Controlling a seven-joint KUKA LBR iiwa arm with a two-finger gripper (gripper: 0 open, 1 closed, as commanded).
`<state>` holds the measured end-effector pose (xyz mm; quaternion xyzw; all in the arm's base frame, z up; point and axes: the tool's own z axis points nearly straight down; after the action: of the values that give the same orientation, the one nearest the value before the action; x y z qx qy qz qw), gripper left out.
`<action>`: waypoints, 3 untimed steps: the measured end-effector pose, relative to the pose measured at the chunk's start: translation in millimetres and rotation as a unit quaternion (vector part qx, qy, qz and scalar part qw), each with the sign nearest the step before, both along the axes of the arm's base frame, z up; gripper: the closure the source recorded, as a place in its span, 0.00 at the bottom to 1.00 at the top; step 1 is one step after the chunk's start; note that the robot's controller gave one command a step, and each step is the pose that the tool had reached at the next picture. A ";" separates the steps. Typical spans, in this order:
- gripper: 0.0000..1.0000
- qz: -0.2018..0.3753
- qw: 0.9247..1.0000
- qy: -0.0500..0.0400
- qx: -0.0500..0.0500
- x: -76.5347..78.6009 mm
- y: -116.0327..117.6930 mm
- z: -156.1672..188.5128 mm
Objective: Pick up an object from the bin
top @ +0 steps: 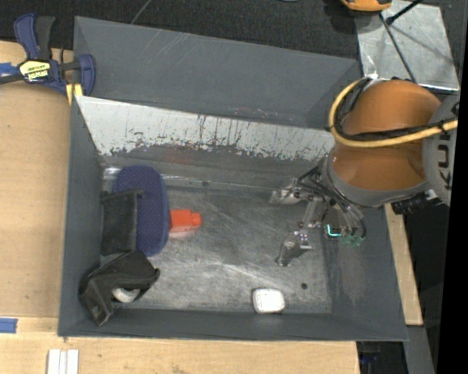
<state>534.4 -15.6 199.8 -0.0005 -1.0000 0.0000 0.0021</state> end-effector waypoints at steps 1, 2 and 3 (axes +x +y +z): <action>0.00 -0.067 0.998 -0.005 0.000 77.6 86.0 -118.9; 0.00 0.159 0.987 -0.005 0.001 60.5 141.9 -98.4; 0.00 0.178 0.984 -0.002 0.000 58.5 127.4 -98.3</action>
Offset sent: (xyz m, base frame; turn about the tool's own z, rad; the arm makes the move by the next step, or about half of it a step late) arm 0.0803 0.0921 -0.1298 0.1337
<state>592.9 111.8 101.5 0.1772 -0.9842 0.0001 -0.0003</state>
